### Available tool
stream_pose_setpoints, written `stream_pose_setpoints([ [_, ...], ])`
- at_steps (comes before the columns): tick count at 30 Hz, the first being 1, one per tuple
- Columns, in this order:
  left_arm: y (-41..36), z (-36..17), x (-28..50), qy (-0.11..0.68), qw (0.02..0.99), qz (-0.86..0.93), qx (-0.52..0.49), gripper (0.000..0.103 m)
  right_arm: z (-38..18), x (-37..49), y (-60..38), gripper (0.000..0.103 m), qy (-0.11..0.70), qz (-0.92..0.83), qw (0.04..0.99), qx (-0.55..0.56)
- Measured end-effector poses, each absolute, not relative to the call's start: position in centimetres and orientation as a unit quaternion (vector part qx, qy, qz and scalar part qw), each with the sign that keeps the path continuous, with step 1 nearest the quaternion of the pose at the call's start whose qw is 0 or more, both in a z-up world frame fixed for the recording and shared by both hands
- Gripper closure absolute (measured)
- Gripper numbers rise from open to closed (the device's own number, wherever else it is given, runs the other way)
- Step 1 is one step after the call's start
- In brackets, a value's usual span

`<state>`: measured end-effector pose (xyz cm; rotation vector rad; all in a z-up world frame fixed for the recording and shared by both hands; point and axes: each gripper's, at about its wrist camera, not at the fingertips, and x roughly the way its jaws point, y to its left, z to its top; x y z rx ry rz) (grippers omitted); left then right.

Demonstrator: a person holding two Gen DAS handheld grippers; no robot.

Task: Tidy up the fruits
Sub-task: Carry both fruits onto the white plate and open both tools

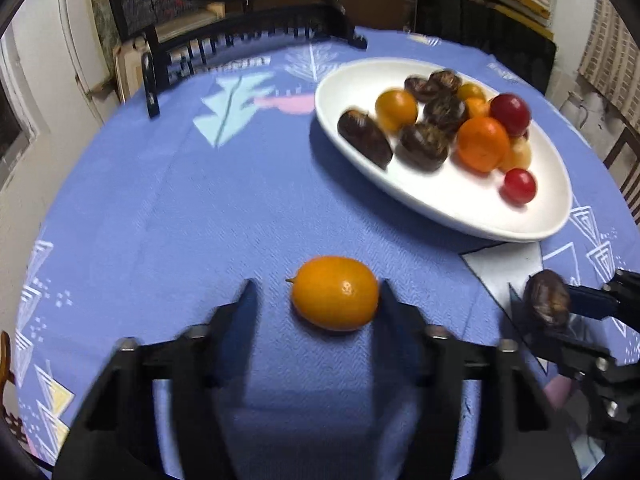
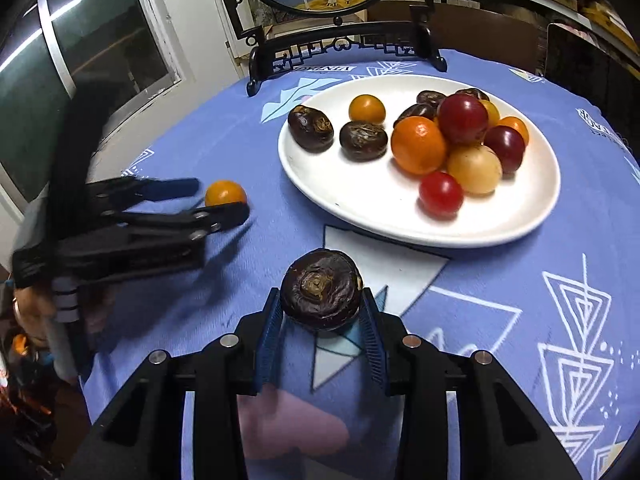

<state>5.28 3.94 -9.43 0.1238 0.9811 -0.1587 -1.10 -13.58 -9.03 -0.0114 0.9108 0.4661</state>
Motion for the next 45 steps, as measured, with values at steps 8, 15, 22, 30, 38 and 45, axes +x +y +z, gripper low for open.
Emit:
stream_pose_setpoints([
  [8, 3.6, -7.7, 3.8, 0.442, 0.892, -0.059, 0.078, 0.061, -8.9, -1.3, -13.9, 0.064, 0.430, 0.236, 0.871, -0.003],
  [15, 0.6, -5.3, 1.9, 0.401, 0.905, -0.065, 0.123, 0.061, -8.3, -2.3, -14.5, 0.064, 0.421, 0.243, 0.874, -0.006],
  [22, -2.0, -3.7, 2.2, 0.385, 0.910, -0.078, 0.133, 0.060, -6.0, -2.8, -16.3, 0.064, 0.392, 0.244, 0.887, -0.006],
  [30, -3.8, -1.0, 5.0, 0.359, 0.922, -0.073, 0.126, 0.060, -1.6, -1.0, -19.3, 0.064, 0.333, 0.214, 0.918, -0.007],
  [38, -5.5, -0.5, 8.1, 0.353, 0.925, -0.069, 0.122, 0.060, 0.8, 2.4, -19.8, 0.064, 0.305, 0.206, 0.930, -0.012],
  [45, -5.6, -1.0, 10.3, 0.361, 0.923, -0.058, 0.122, 0.060, 1.0, 5.0, -19.8, 0.064, 0.303, 0.198, 0.932, -0.015],
])
